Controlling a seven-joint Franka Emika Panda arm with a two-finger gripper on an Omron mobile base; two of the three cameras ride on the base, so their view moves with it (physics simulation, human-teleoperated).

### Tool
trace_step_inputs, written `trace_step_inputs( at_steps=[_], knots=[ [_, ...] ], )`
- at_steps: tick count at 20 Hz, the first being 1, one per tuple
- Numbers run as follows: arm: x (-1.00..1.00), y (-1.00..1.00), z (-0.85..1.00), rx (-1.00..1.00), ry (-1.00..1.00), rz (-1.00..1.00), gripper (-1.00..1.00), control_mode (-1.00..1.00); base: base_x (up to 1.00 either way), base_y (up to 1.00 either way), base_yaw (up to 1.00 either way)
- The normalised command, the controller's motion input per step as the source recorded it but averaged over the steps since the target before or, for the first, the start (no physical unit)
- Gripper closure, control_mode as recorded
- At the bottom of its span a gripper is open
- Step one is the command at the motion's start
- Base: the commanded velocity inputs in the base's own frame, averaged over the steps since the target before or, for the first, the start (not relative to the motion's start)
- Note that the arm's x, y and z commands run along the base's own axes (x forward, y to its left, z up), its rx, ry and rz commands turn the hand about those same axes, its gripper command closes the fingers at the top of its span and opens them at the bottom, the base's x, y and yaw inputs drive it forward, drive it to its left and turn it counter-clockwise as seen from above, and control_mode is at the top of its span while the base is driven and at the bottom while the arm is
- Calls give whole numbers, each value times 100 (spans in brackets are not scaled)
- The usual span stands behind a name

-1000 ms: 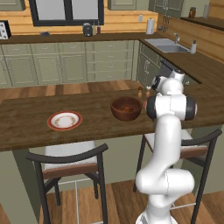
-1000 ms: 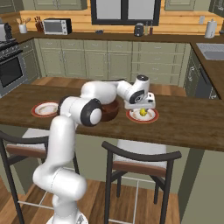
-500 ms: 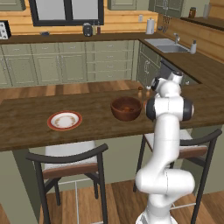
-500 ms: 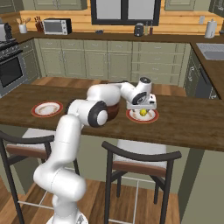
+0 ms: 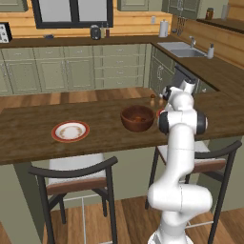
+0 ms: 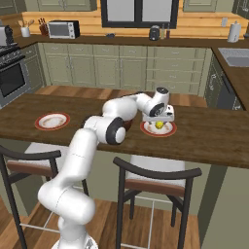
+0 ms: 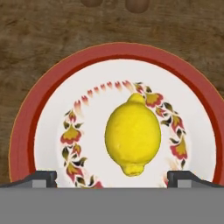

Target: Pick the chicken drumstick and lemon from their plates and place them in the bowl. Then put the bowl in the fridge.

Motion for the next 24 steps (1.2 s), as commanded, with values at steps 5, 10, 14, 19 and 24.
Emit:
trace_step_inputs(
  at_steps=[5, 10, 14, 19, 24],
  knots=[
    [4, -9, -27, 0, 0, 0, -100, -100, 0, 0, 0],
    [11, -2, -17, 0, 0, 0, -100, -100, 0, 0, 0],
    [16, 0, -14, 0, 0, 0, -100, -100, 0, 0, 0],
    [16, 0, -12, 0, 0, 0, 100, -100, 0, 0, 0],
    [-5, 0, -7, 4, 0, 0, 100, -100, 0, 0, 0]
  ],
)
